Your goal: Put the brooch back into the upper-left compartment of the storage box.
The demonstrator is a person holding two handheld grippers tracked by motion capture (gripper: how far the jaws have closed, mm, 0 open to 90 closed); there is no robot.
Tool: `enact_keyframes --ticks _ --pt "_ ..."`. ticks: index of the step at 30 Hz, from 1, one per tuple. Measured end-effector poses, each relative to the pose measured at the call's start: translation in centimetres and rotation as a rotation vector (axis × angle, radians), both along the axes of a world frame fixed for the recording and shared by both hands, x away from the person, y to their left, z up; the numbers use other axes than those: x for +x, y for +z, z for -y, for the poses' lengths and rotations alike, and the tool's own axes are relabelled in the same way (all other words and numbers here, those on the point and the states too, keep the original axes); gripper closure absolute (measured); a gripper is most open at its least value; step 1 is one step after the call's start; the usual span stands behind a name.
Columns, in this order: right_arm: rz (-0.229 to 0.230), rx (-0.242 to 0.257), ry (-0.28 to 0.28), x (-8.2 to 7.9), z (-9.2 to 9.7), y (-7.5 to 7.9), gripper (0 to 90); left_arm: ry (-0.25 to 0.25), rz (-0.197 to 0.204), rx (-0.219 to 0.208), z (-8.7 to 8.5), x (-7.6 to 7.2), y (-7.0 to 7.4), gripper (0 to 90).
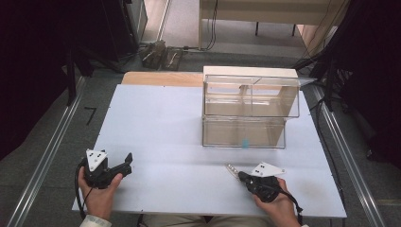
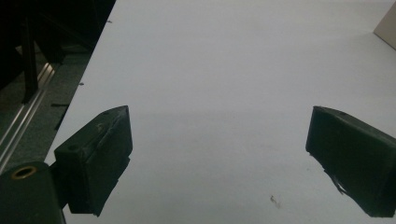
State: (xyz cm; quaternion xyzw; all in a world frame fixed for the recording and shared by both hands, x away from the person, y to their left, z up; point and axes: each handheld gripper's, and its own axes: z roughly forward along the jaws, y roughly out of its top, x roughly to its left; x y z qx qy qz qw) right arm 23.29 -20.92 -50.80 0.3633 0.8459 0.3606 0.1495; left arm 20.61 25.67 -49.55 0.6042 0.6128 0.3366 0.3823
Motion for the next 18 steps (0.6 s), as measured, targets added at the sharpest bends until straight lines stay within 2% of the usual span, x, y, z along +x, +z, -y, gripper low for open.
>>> enact_keyframes --ticks 1,18 --pt "0.014 0.0 0.009 -0.1 -0.2 0.1 87.1 0.0 0.0 0.0 0.0 0.0 0.0 6.5" --pt "0.051 0.044 0.009 -0.4 0.4 1.1 87.4 0.002 0.0 0.0 0.0 0.0 0.0 6.5"
